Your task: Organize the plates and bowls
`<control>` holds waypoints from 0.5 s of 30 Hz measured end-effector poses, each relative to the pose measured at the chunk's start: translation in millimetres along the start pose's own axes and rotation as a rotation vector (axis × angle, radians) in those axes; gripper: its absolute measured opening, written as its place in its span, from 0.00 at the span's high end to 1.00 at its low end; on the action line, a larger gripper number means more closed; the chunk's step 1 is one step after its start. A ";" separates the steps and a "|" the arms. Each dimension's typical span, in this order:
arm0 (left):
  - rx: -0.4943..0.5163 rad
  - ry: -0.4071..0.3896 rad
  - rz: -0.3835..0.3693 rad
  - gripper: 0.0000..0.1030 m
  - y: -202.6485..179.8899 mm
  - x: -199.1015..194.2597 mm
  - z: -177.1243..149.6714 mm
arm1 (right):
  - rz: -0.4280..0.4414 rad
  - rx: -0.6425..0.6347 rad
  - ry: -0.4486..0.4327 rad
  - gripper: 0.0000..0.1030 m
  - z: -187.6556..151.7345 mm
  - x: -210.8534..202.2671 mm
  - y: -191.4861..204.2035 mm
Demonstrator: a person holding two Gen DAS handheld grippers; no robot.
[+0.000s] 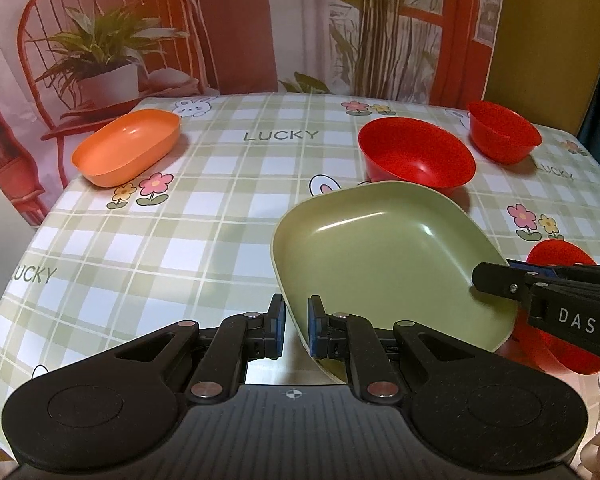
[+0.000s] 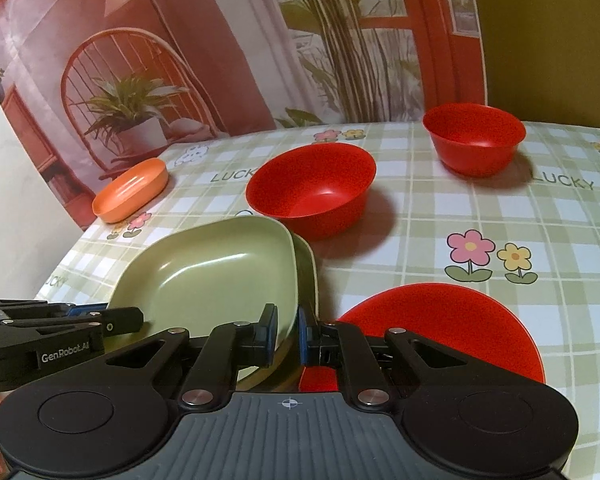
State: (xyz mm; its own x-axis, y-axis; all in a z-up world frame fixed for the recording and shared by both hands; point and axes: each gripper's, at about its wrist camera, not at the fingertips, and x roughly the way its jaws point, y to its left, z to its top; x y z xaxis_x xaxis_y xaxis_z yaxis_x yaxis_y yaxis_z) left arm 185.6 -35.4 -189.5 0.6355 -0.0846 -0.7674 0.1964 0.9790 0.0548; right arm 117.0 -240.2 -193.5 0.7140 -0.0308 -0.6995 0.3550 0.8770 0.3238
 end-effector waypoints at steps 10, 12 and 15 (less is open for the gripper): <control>-0.003 0.001 -0.001 0.87 -0.1 2.5 -1.2 | 0.000 -0.001 0.001 0.89 1.0 0.0 -0.6; -0.008 -0.001 -0.001 0.86 0.4 2.5 -1.4 | 0.001 -0.002 0.001 0.89 1.0 0.1 -0.3; -0.019 -0.001 -0.004 0.85 2.0 2.7 -1.9 | 0.001 -0.005 0.000 0.88 1.3 0.2 -0.2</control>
State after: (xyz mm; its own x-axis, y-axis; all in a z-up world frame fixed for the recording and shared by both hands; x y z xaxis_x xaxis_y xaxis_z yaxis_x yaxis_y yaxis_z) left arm 186.4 -33.3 -192.6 0.6354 -0.0890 -0.7670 0.1851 0.9819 0.0394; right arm 117.9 -241.0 -192.8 0.7142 -0.0294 -0.6993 0.3509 0.8795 0.3214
